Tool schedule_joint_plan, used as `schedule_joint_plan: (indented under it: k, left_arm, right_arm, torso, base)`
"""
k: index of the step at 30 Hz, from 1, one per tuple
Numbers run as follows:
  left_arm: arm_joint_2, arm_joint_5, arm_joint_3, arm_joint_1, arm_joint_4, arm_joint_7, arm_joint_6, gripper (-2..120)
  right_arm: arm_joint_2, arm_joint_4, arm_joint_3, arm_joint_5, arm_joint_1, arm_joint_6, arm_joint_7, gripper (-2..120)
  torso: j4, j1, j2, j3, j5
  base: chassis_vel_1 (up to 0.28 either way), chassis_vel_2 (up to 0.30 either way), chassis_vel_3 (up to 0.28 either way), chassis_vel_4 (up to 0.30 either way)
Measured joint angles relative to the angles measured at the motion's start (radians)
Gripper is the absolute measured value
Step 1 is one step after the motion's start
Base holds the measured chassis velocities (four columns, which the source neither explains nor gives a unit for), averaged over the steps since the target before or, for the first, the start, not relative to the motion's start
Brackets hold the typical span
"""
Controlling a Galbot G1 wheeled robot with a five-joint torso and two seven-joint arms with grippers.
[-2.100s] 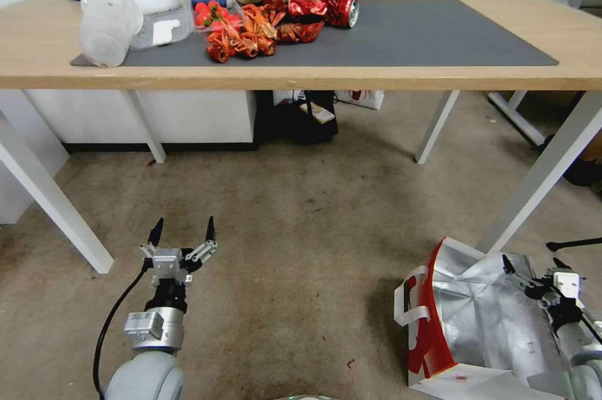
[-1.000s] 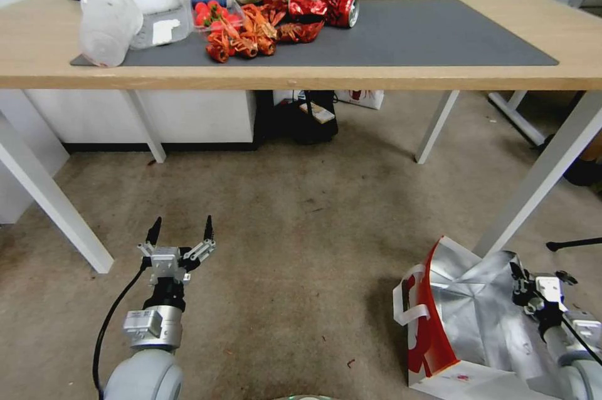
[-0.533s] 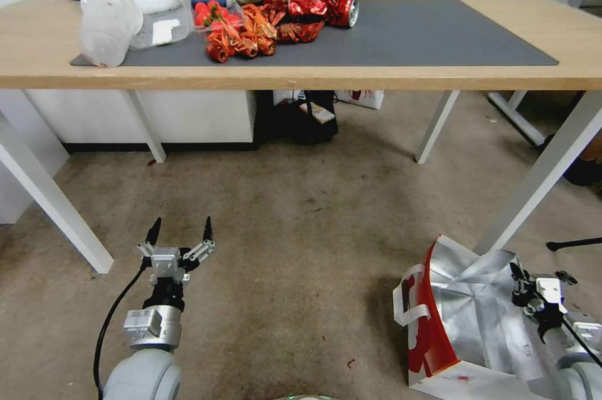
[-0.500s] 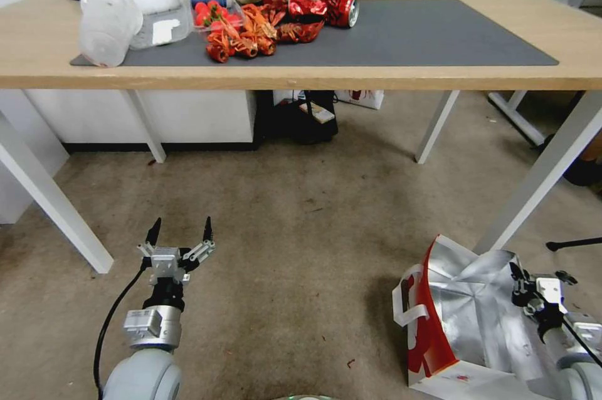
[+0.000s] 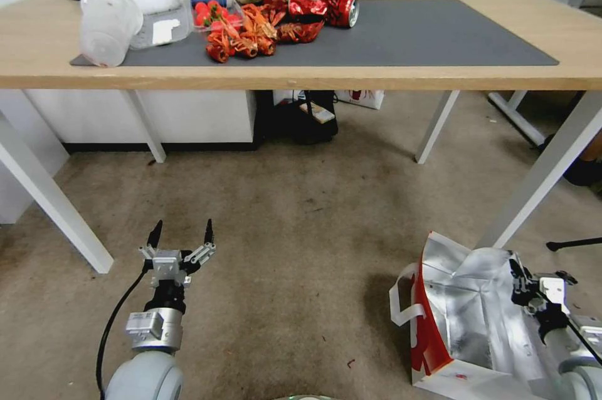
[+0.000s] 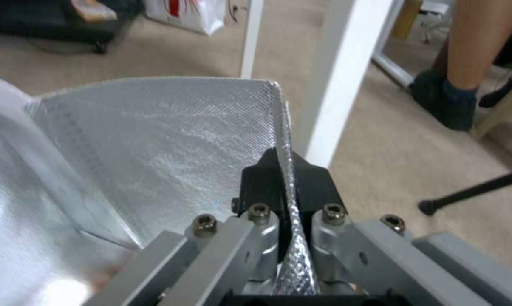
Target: Pick up the food delivery bag from the floor and place it on the table.
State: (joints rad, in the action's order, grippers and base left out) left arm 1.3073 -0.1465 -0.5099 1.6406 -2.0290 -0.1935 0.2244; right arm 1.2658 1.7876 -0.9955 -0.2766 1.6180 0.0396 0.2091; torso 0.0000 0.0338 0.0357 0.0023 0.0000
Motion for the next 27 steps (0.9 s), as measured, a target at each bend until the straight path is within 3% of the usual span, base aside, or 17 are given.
schedule_joint_plan:
  k: [14, 27]
  left_arm:
    - [-0.001, 0.004, 0.003, 0.001, 0.002, 0.001, 0.009, 99]
    - [-0.003, 0.009, 0.001, 0.012, 0.011, 0.001, 0.024, 99]
  right_arm:
    - [0.027, 0.143, 0.002, -0.022, 0.04, 0.011, 0.012, 0]
    - [0.038, 0.194, 0.018, -0.029, 0.053, 0.0, 0.035, 0]
  torso:
    - [0.0001, 0.0, 0.0, 0.0, 0.0]
    - [0.0001, 0.0, 0.0, 0.0, 0.0]
  base:
    - [0.0, 0.0, 0.0, 0.0]
    - [0.0, 0.0, 0.0, 0.0]
